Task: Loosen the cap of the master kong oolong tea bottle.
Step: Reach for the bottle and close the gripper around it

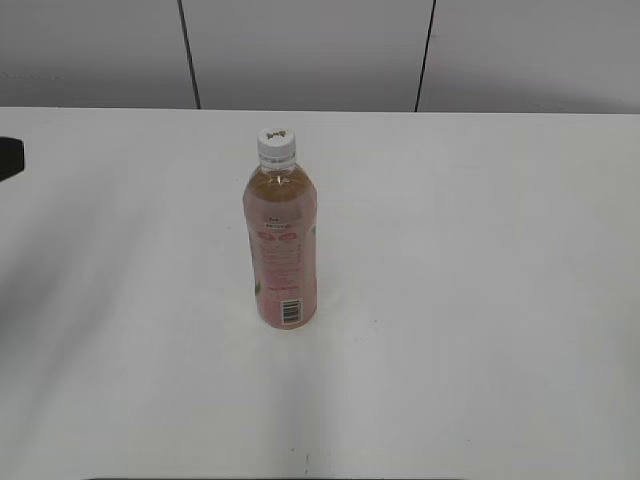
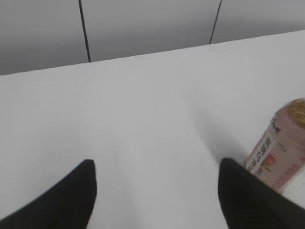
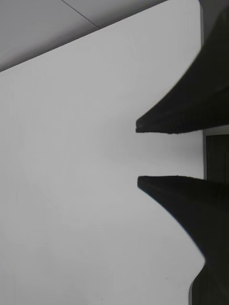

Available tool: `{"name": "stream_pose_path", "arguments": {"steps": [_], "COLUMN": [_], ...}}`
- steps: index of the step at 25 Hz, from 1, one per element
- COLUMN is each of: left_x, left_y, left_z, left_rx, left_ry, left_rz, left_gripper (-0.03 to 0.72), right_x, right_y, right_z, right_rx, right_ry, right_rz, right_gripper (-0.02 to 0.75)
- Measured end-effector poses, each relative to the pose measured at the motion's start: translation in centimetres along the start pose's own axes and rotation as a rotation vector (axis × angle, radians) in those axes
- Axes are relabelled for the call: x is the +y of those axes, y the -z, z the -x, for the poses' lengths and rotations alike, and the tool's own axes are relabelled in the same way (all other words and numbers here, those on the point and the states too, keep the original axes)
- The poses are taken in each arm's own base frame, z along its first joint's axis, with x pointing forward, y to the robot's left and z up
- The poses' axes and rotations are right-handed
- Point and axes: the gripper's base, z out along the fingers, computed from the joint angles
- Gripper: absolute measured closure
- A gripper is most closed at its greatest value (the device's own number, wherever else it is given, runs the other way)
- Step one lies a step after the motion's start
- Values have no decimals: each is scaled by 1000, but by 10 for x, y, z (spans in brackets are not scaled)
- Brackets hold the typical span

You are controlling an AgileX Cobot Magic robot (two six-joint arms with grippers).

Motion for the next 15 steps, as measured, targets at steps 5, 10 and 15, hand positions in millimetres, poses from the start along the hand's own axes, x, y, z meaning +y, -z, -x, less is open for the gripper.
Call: {"name": "stream_pose_path", "arguments": {"steps": [5, 10, 15], "left_x": [0, -2, -3], "left_y": [-4, -4, -4], "left_z": [-2, -2, -1], "left_rx": [3, -4, -17], "left_ry": [13, 32, 73], "left_rz": [-17, -33, -42], "left_gripper": [198, 198, 198], "right_x": [0, 0, 0], "right_y": [0, 0, 0], "right_z": [0, 0, 0], "right_rx": [0, 0, 0], "right_ry": [0, 0, 0], "right_rz": [0, 0, 0], "right_gripper": [496, 496, 496]}}
